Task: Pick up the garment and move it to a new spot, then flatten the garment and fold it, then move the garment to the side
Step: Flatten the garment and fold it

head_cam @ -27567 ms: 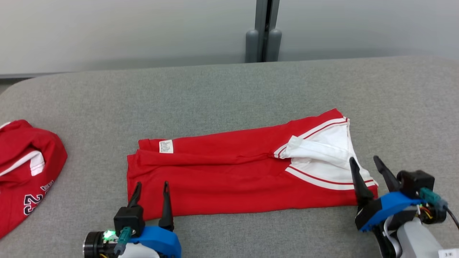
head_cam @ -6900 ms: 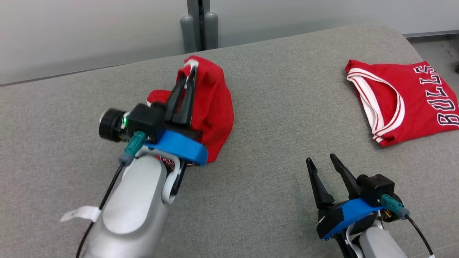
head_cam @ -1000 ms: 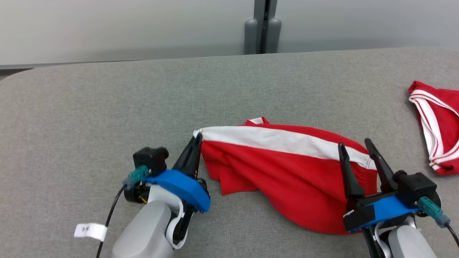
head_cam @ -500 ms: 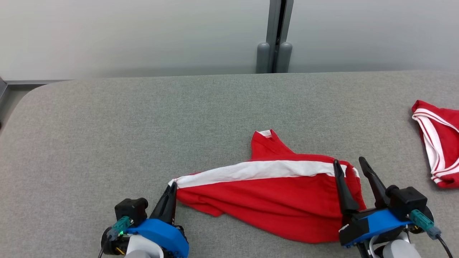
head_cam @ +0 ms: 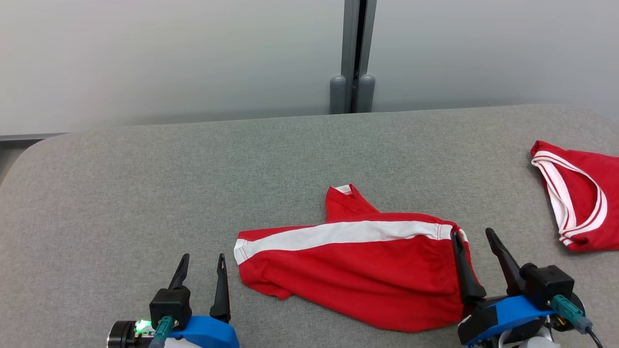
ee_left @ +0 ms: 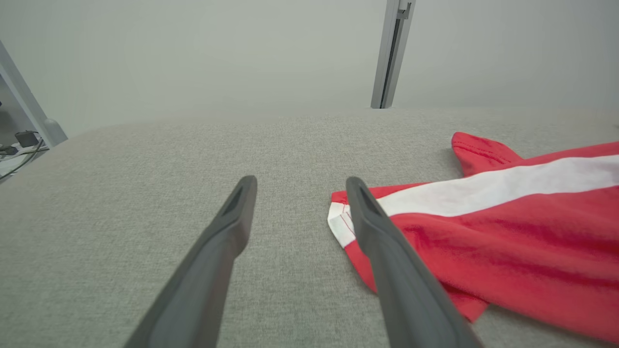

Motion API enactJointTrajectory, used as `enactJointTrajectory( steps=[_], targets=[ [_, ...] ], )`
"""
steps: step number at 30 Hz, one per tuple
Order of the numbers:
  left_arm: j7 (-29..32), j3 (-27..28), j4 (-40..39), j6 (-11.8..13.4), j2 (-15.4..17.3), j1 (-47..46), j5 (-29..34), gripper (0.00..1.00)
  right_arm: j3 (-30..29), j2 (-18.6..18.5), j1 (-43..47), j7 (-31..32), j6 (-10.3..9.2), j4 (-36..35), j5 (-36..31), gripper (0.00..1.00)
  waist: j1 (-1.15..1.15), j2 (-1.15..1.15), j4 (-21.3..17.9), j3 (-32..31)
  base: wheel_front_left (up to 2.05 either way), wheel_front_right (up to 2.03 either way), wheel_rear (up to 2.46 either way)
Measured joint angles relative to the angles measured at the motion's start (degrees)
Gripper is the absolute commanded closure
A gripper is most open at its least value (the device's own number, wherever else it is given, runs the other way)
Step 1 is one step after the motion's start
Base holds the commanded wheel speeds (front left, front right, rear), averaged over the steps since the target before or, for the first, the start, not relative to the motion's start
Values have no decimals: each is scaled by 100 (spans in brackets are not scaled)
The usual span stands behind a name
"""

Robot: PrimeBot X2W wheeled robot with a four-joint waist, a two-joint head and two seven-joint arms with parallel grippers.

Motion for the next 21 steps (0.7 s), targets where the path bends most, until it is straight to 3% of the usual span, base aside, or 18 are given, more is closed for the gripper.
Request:
enactJointTrajectory(
  steps=[10,21],
  targets=[
    [0,177,93,-202,-121,24,190,0,226,5,-18,0,0,277,159,0,1,0,14,41,0,0,0],
    [0,211,121,-294,-148,-30,221,0,515,12,-513,0,0,1132,1240,0,1,0,126,220,0,0,0]
  ],
)
